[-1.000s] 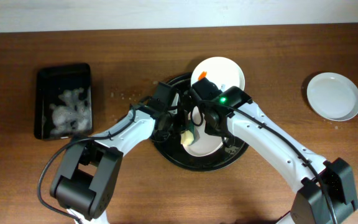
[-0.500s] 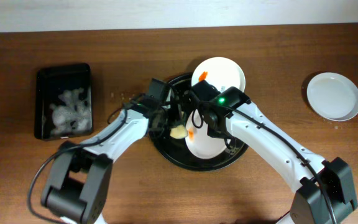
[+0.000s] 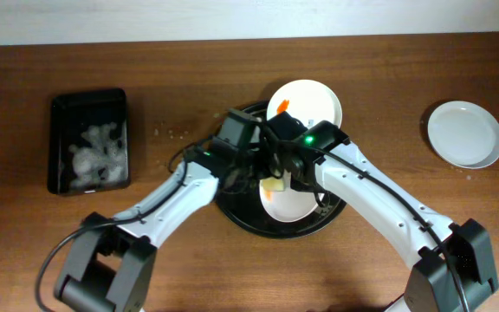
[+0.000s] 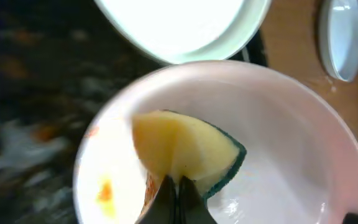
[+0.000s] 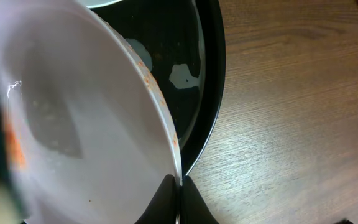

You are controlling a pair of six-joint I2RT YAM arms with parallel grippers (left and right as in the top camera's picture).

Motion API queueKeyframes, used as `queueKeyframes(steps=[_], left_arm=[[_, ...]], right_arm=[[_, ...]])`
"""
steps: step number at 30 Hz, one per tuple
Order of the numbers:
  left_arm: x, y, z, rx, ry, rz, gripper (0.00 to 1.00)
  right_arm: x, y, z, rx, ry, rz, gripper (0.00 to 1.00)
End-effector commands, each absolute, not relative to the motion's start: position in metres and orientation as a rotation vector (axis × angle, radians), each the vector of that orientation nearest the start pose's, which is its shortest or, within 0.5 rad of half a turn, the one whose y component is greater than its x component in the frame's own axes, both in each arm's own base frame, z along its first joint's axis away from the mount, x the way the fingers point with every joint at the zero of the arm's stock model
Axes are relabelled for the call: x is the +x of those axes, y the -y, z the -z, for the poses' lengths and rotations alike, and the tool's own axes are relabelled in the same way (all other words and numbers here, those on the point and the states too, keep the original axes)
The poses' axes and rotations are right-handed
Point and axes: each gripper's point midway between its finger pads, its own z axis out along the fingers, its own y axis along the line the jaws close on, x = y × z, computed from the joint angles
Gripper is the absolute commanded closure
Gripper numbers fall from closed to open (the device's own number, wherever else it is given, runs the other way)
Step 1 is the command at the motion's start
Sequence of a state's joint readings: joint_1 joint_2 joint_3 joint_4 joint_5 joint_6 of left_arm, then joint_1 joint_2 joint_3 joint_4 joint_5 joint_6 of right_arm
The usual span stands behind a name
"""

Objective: Clean dirty plates on tray and stack at the side
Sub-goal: 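Keep wiping the tilted pink plate's face with the left gripper's sponge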

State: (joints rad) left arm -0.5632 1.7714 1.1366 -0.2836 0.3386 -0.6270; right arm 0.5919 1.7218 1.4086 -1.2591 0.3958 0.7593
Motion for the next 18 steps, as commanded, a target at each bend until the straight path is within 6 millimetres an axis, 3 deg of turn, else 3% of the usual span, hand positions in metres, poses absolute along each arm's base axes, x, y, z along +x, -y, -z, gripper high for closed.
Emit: queueKeyframes(steps=[1, 8, 18], left_arm=[[0.344, 0.310, -0.057, 0.092, -2.704, 0.953, 1.00], [0.338, 0.307, -0.014, 0.065, -2.803, 0.930, 1.00], [0.348, 0.289, -0.009, -0.002, -2.813, 0.873, 1.00]], right_arm=[[0.301, -0.120, -0.132, 0.245, -2.817, 0.440, 0.96], [0.301, -0.120, -0.132, 0.211, -2.822, 0.445, 0.96], [0.297, -0.123, -0.129, 0.211, -2.852, 0.418, 0.96]])
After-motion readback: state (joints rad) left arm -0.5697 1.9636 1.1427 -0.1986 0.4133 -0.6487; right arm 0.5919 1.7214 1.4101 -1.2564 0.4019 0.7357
